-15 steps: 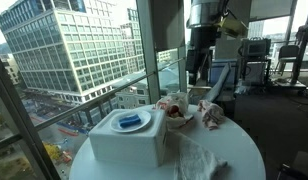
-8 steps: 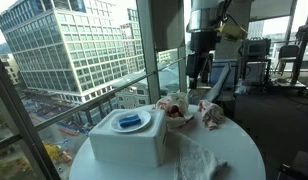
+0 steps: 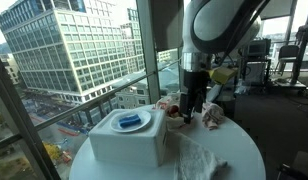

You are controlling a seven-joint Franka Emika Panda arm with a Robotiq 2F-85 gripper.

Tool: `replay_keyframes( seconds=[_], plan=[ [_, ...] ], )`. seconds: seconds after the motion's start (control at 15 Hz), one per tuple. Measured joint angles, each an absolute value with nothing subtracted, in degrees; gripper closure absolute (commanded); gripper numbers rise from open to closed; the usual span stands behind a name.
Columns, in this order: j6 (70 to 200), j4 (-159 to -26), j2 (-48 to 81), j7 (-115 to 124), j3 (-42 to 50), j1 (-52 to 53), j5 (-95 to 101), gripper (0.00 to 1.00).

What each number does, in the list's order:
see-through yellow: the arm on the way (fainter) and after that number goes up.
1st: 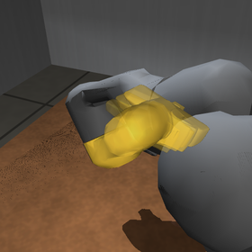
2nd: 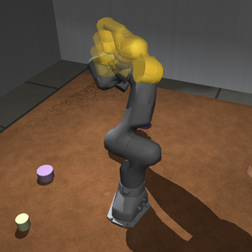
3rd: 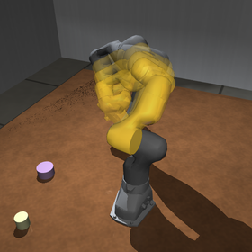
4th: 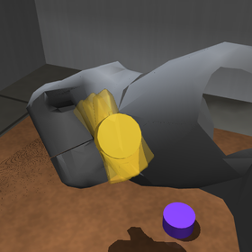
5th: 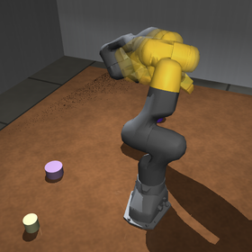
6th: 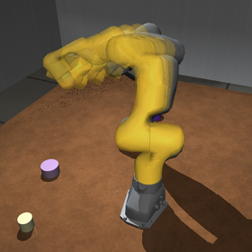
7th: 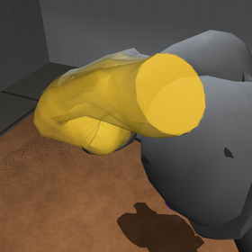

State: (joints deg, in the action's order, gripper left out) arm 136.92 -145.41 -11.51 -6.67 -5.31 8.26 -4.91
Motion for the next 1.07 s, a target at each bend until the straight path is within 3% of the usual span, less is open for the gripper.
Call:
replay_keyframes(
  seconds=[0.67,1.07],
  plan=[
    [143.31,-146.68,4.66,-6.17,-9.7,10.63,-3.87,0.0],
    [148.02,-144.1,14.49,-4.45,-9.93,11.4,7.49,0.0]
  ],
)
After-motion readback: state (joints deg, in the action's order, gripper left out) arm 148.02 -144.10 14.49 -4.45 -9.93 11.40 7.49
